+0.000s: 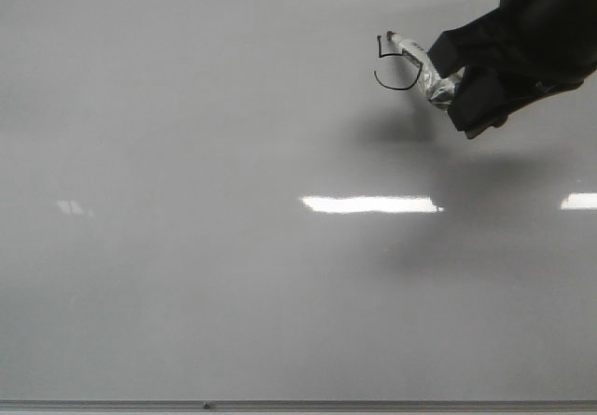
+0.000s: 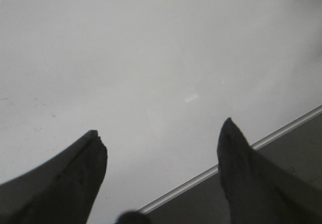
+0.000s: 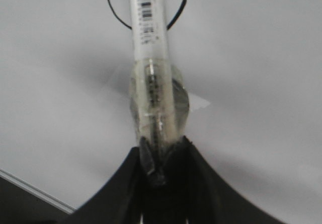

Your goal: Write number 5 on whiteboard

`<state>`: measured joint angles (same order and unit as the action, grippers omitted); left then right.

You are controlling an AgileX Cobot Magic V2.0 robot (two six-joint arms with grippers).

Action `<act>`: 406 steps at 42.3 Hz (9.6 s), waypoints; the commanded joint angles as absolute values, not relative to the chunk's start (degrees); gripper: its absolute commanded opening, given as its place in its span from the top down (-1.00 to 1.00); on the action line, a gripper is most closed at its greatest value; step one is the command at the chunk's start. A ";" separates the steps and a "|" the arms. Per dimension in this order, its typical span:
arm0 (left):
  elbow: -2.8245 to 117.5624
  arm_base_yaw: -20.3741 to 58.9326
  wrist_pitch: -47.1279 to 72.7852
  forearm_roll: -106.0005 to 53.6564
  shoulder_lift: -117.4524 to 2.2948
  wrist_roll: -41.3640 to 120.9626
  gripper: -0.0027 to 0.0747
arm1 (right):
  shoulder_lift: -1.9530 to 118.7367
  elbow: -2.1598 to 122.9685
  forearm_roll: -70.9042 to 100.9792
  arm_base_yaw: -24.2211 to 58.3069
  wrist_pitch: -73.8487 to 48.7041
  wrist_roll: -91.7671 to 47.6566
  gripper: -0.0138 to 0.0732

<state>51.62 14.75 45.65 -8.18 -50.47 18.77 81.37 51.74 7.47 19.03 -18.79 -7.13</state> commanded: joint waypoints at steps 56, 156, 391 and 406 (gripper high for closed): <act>66.75 51.99 47.32 -20.93 -70.94 43.95 -0.62 | 59.27 53.57 6.94 43.91 -50.72 -31.29 0.84; 30.15 -1.41 -33.73 19.32 -72.72 -24.95 0.98 | 45.44 53.57 -6.38 23.70 -54.76 -10.87 -0.53; -0.67 -0.85 -4.63 2.17 1.21 0.72 0.98 | 26.03 48.77 -5.31 23.70 -55.93 2.89 0.84; -0.67 -0.85 -4.63 2.17 1.21 0.72 0.98 | 26.03 48.77 -5.31 23.70 -55.84 2.89 0.84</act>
<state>-0.42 -1.19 0.00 2.72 0.33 1.22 25.80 47.55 -4.87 24.18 -59.44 2.98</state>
